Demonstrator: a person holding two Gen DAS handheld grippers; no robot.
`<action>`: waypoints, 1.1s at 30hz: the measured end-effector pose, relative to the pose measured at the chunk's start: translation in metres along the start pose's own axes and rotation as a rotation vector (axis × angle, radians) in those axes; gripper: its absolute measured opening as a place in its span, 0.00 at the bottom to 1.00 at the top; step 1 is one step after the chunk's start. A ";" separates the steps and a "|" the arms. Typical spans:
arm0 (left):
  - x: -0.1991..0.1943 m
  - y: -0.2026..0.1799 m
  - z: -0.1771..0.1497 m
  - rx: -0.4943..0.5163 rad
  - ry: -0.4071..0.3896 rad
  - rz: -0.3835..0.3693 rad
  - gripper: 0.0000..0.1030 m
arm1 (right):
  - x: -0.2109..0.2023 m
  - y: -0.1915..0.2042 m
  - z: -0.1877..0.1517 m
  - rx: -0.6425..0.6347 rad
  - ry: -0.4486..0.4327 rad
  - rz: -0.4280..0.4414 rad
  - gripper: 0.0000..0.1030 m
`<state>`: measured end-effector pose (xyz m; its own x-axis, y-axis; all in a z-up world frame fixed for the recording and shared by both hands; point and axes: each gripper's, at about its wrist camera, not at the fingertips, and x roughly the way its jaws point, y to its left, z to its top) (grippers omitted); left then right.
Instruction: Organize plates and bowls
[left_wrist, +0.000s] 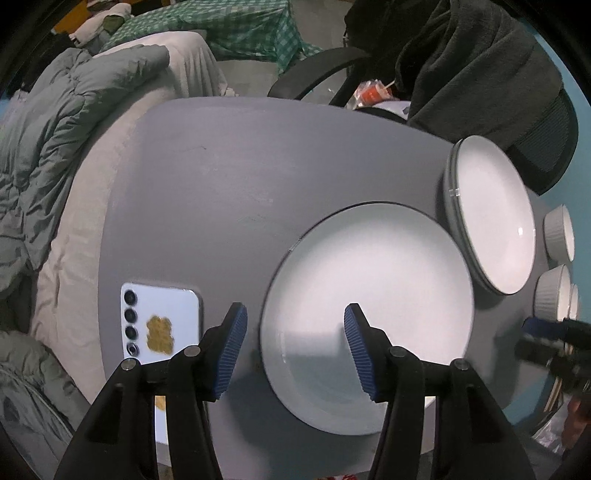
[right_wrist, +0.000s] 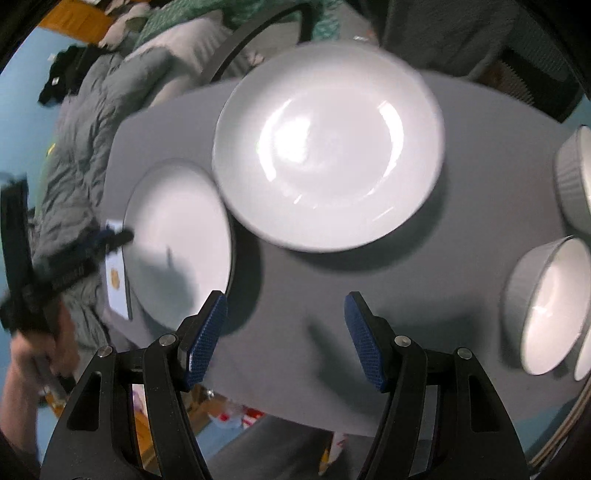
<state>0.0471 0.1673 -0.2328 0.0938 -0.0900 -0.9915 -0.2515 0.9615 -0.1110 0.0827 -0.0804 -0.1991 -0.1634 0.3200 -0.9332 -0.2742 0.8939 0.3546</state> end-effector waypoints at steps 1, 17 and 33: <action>0.002 0.001 0.001 0.005 0.005 -0.001 0.54 | 0.007 0.003 -0.001 -0.007 0.013 0.003 0.63; 0.036 -0.005 0.000 0.074 0.074 -0.029 0.53 | 0.064 0.037 0.010 -0.009 0.020 0.034 0.63; 0.031 0.003 -0.041 -0.038 0.084 -0.114 0.24 | 0.068 0.035 0.014 -0.051 0.024 0.017 0.11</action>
<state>0.0097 0.1564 -0.2671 0.0435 -0.2209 -0.9743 -0.2806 0.9333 -0.2241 0.0754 -0.0233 -0.2508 -0.1908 0.3269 -0.9256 -0.3186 0.8712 0.3734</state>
